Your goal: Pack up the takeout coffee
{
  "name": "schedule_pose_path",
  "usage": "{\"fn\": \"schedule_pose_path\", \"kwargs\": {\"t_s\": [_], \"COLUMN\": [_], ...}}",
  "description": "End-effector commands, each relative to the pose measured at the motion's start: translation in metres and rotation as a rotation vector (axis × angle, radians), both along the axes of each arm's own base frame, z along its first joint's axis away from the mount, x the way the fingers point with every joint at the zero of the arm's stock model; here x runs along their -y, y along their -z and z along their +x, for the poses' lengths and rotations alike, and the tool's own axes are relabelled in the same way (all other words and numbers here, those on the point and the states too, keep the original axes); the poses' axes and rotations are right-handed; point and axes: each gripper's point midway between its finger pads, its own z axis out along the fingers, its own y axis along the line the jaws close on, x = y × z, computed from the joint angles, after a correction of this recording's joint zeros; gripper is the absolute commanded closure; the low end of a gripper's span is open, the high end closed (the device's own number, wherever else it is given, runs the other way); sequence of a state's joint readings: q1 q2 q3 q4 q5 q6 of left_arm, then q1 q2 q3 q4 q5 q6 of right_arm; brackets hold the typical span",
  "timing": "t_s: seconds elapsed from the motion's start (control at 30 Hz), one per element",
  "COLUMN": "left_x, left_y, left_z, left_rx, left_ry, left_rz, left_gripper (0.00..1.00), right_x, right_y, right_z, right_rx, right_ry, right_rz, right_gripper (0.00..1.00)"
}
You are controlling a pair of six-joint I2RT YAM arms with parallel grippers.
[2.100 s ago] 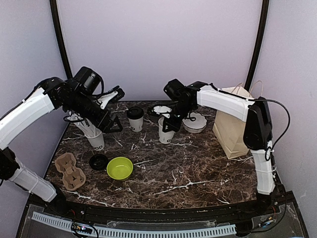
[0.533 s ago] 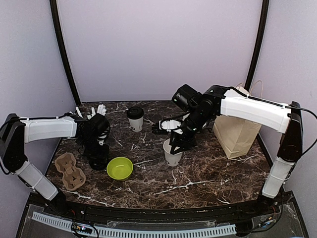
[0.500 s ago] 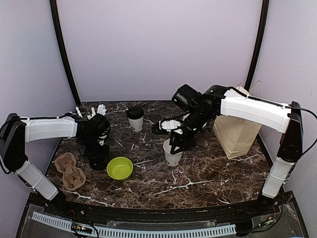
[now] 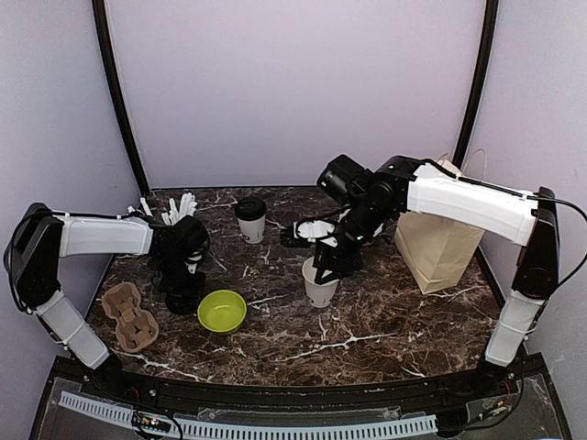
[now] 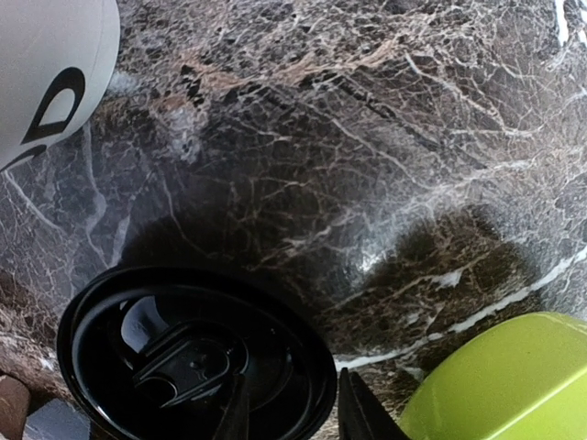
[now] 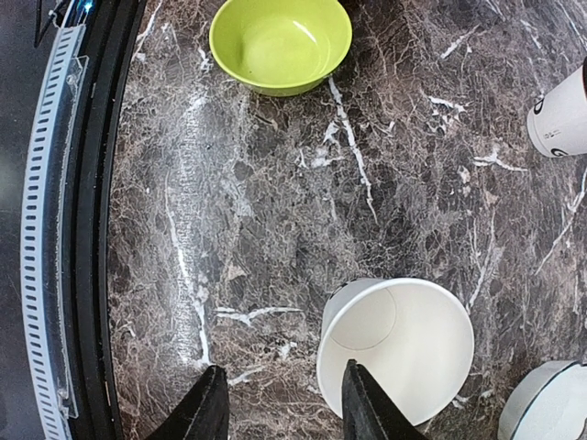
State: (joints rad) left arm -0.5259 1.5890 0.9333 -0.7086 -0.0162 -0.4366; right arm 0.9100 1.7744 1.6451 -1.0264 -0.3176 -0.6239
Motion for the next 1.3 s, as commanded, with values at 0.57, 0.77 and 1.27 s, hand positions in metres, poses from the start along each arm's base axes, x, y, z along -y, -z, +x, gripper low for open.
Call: {"fn": "schedule_pose_path", "kwargs": {"t_s": [0.57, 0.77, 1.27], "left_x": [0.003, 0.016, -0.008], "left_y": [-0.03, -0.088, -0.051], "left_z": [-0.007, -0.012, -0.012], "left_rx": [0.008, 0.098, 0.083], "left_ry": [0.062, 0.088, 0.04], "left_rz": [-0.008, -0.143, -0.006], "left_gripper": [0.82, 0.85, 0.66], "right_x": [-0.011, -0.008, -0.004], "right_y": [-0.017, -0.021, -0.026], "right_z": [-0.002, -0.002, 0.002], "right_rx": [-0.02, -0.022, -0.012], "right_ry": [0.002, 0.015, 0.035], "right_rz": [0.048, 0.058, 0.067], "right_gripper": [0.57, 0.57, 0.57]}}
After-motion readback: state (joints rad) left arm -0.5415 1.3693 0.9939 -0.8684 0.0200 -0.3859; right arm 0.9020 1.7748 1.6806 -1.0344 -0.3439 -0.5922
